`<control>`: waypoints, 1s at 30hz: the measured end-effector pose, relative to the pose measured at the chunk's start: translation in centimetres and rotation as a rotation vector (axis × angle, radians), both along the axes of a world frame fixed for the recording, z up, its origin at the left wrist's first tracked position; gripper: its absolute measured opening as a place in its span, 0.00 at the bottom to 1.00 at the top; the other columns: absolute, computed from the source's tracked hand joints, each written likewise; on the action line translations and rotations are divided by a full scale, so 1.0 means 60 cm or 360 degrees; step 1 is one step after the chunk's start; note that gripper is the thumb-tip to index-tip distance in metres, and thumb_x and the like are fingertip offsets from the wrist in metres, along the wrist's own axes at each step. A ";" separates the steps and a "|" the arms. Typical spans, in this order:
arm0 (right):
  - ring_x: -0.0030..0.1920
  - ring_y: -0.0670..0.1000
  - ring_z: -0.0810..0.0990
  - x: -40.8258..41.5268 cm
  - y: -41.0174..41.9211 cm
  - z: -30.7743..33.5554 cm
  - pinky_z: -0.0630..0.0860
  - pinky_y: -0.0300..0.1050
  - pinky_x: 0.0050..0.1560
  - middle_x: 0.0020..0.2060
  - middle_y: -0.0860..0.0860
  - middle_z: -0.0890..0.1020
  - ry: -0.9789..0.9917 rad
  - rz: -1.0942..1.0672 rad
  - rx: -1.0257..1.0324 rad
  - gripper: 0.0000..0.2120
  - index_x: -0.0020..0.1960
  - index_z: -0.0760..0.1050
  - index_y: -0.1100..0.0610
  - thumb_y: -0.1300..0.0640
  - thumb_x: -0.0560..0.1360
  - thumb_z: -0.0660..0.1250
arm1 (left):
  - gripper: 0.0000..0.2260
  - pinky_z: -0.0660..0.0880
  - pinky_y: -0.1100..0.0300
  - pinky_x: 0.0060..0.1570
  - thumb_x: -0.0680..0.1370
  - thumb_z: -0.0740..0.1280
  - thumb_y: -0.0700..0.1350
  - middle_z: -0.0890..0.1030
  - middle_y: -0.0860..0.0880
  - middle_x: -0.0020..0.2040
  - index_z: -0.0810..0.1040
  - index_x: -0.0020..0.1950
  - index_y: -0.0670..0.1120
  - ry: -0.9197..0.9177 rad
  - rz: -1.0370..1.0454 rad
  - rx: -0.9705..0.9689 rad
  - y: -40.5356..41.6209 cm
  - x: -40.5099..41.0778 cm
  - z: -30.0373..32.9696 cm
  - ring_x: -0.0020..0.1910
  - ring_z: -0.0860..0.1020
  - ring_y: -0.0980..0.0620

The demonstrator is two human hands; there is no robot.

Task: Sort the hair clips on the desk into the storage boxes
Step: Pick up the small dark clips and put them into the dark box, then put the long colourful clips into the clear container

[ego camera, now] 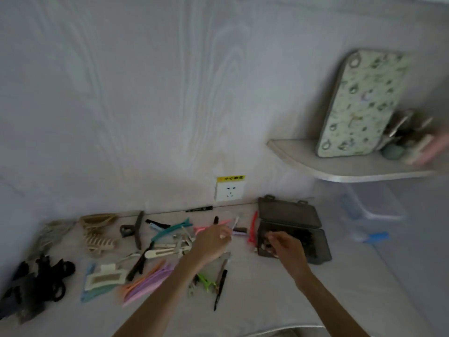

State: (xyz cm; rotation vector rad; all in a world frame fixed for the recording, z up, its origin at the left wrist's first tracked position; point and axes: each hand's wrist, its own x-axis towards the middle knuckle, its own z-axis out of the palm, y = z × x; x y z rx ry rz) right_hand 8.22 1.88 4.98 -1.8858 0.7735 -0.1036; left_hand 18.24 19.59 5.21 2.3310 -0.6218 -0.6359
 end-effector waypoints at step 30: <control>0.38 0.51 0.80 -0.082 -0.276 0.149 0.74 0.40 0.41 0.46 0.58 0.82 0.0066 -0.0752 0.0623 0.12 0.43 0.76 0.61 0.52 0.76 0.61 | 0.14 0.70 0.69 0.24 0.80 0.61 0.48 0.85 0.46 0.41 0.80 0.49 0.40 0.0432 -0.0089 0.0347 -0.161 0.011 0.001 0.36 0.80 0.53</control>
